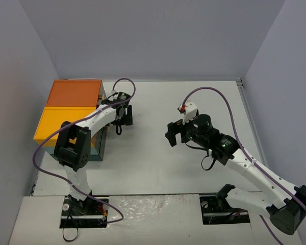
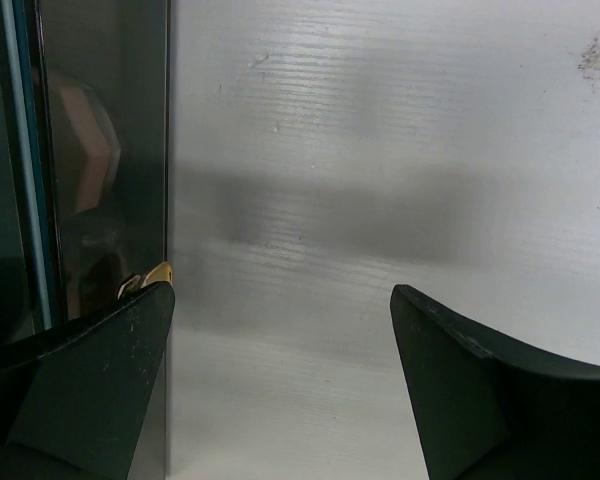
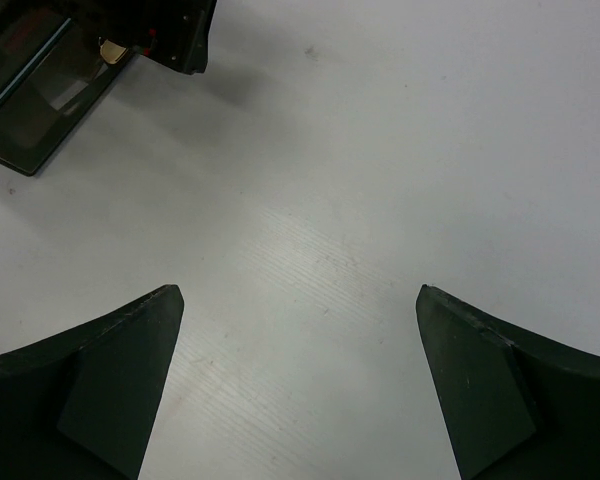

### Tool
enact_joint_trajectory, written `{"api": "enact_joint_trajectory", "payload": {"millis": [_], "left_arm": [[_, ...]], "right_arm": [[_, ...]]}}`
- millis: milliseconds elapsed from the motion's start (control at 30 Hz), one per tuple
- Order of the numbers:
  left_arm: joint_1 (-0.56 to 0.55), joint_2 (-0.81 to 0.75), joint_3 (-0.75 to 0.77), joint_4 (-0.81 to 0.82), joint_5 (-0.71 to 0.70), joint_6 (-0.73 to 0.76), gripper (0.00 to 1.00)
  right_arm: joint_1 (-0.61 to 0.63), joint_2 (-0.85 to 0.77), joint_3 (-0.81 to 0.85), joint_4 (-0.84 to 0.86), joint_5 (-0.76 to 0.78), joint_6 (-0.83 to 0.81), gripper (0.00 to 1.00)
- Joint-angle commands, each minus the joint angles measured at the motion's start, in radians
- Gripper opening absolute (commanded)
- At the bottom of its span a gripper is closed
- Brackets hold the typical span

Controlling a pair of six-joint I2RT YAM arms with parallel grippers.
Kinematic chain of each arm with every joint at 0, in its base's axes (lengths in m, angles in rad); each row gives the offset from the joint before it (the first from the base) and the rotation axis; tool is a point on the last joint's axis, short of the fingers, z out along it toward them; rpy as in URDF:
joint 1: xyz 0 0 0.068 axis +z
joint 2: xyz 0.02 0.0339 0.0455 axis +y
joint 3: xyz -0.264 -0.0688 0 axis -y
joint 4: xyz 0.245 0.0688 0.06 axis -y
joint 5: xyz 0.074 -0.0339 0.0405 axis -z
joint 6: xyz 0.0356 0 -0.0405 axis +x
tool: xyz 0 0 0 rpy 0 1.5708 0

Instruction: Organize the makeup

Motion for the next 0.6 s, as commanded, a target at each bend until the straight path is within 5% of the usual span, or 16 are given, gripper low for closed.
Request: {"api": "enact_joint_trajectory", "payload": {"millis": [0,233,567], "left_arm": [[0.013,-0.082,0.033,-0.012,-0.021,0.041,0.88],[-0.045,-0.236,0.087,0.051,0.101,0.116,0.88],[-0.064,-0.462,0.287,-0.067,0.033,0.222,0.89]], "right_arm": [[-0.006,-0.007,0.044,0.044,0.000,-0.003,1.00],[-0.005,-0.047,0.060,0.042,0.043,-0.002,1.00],[-0.009,-0.107,0.117,0.005,0.198,-0.013,1.00]]}}
